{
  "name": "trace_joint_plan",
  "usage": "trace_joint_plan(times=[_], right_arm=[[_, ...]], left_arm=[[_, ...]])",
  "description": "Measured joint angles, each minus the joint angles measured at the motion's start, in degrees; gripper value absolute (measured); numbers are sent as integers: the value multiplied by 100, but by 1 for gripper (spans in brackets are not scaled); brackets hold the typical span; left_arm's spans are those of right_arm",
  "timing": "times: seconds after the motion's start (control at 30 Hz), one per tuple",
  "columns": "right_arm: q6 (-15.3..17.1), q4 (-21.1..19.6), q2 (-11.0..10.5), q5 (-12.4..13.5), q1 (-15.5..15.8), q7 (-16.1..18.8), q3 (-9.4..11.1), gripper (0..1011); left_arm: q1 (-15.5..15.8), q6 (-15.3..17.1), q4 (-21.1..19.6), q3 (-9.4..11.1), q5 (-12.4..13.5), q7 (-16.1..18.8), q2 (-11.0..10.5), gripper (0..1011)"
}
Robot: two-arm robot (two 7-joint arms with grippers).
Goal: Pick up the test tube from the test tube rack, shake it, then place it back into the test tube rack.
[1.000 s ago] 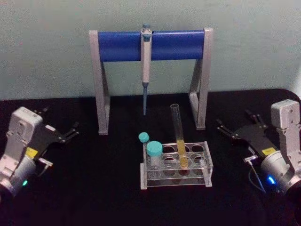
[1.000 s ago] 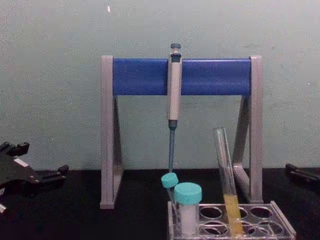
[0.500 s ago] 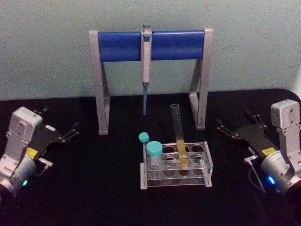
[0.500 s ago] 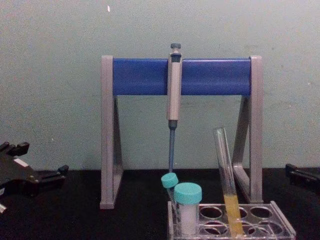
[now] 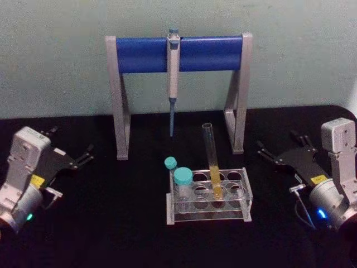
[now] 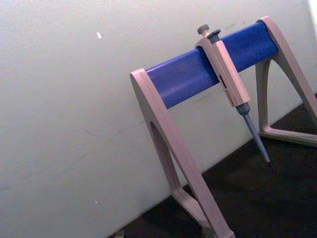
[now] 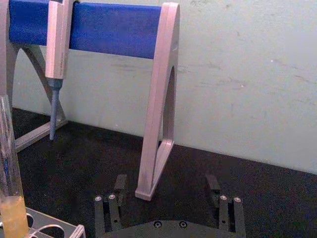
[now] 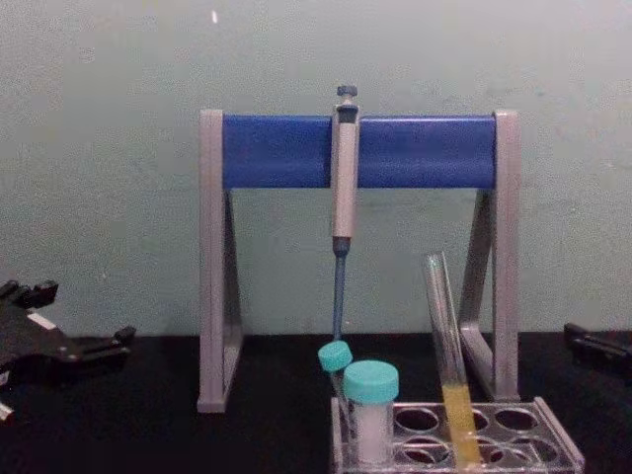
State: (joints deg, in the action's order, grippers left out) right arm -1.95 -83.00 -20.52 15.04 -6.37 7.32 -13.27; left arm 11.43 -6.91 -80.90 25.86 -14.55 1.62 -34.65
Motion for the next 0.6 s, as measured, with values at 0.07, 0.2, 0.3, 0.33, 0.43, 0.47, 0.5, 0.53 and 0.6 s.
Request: trace_joint_plan(times=[0.07, 0.2, 0.3, 0.33, 0.43, 0.47, 0.5, 0.53, 0.6], right_arm=[[0, 0, 0, 0, 0, 0, 0, 1000], [0, 0, 0, 0, 0, 0, 0, 1000], [0, 0, 0, 0, 0, 0, 0, 1000], [0, 0, 0, 0, 0, 0, 0, 1000], [0, 0, 0, 0, 0, 0, 0, 1000], [0, 0, 0, 0, 0, 0, 0, 1000], [0, 0, 0, 0, 0, 0, 0, 1000], [0, 0, 0, 0, 0, 0, 0, 1000], [0, 0, 0, 0, 0, 0, 0, 1000]], left_arm=[[0, 0, 0, 0, 0, 0, 0, 1001], [0, 0, 0, 0, 0, 0, 0, 1001], [0, 0, 0, 0, 0, 0, 0, 1001], [0, 0, 0, 0, 0, 0, 0, 1001], [0, 0, 0, 0, 0, 0, 0, 1001], [0, 0, 0, 0, 0, 0, 0, 1001], [0, 0, 0, 0, 1, 0, 0, 1001], [0, 0, 0, 0, 0, 0, 0, 1001], [0, 0, 0, 0, 0, 0, 0, 1001]])
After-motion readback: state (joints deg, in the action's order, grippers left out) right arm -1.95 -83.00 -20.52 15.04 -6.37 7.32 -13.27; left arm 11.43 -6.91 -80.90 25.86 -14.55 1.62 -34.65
